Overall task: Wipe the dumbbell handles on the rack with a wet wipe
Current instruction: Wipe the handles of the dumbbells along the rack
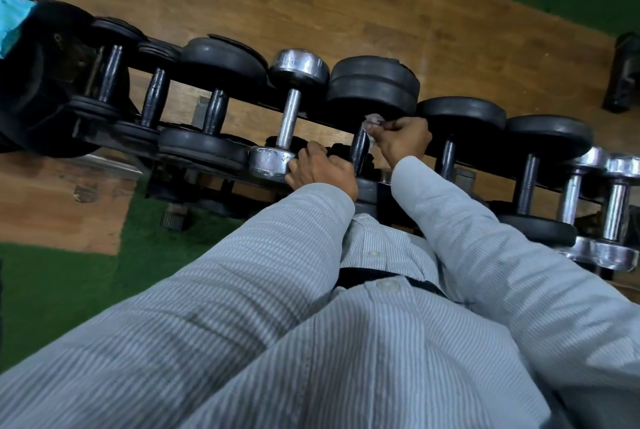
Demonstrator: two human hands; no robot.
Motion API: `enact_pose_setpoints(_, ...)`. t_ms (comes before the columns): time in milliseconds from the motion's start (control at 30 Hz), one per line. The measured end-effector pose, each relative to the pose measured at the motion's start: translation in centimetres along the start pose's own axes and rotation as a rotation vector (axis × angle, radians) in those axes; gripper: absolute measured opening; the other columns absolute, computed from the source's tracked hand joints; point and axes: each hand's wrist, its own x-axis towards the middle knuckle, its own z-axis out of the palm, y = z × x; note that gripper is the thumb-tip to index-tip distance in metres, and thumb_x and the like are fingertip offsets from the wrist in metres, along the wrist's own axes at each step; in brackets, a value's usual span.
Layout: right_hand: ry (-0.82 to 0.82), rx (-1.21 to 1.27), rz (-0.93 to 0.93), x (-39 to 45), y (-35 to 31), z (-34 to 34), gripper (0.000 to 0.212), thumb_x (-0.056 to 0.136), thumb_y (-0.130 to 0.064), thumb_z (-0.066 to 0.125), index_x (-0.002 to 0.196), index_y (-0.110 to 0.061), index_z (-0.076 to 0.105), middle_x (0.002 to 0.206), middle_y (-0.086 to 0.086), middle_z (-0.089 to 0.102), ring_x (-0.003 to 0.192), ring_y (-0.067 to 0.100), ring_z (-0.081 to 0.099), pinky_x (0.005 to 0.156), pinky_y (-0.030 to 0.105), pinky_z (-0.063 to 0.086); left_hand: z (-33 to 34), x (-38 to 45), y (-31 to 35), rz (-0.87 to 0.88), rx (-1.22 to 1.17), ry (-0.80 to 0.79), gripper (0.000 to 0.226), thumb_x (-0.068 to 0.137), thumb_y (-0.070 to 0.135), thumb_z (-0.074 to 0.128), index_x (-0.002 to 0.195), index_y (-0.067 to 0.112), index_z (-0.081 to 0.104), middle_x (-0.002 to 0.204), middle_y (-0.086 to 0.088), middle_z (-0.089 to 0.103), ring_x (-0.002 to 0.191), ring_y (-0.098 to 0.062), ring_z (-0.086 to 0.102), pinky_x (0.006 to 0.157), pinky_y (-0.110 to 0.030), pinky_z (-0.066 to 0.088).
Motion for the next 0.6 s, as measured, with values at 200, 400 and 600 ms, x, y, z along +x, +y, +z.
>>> enact_pose_setpoints(200, -0.038, -0.203, -0.453, -1.5, 0.7, 0.4, 0.021, 0.070, -0.027, 0.093, 0.076, -0.012, 0.079, 0.081, 0.004, 0.071, 0.072, 0.018, 0.065, 0.072, 0.031, 0.054, -0.1, 0.1, 0.1, -0.013, -0.006, -0.007, 0.026, 0.074, 0.019, 0.046, 0.093, 0.017, 0.063, 0.096, -0.003, 0.067, 0.101, -0.030, 0.056, 0.093, -0.043, 0.034)
enact_pose_setpoints(400, -0.638, -0.459, -0.732, -0.6, 1.4, -2.1, 0.016, 0.070, -0.009, 0.092, 0.081, -0.014, 0.082, 0.086, -0.005, 0.072, 0.081, 0.015, 0.073, 0.077, 0.027, 0.059, 0.0, 0.2, 0.0, -0.019, -0.015, -0.018, 0.029, 0.073, 0.023, 0.041, 0.092, 0.018, 0.063, 0.096, -0.002, 0.067, 0.103, -0.029, 0.056, 0.095, -0.043, 0.034)
enact_pose_setpoints(600, -0.250, -0.267, -0.338, -2.1, 1.1, -1.0, 0.018, 0.071, -0.029, 0.091, 0.072, -0.020, 0.075, 0.074, -0.009, 0.072, 0.071, -0.004, 0.059, 0.071, 0.011, 0.047, -0.1, 0.1, 0.0, -0.009, 0.001, -0.007, 0.027, 0.074, 0.021, 0.045, 0.093, 0.018, 0.064, 0.095, -0.003, 0.067, 0.100, -0.030, 0.057, 0.093, -0.044, 0.036)
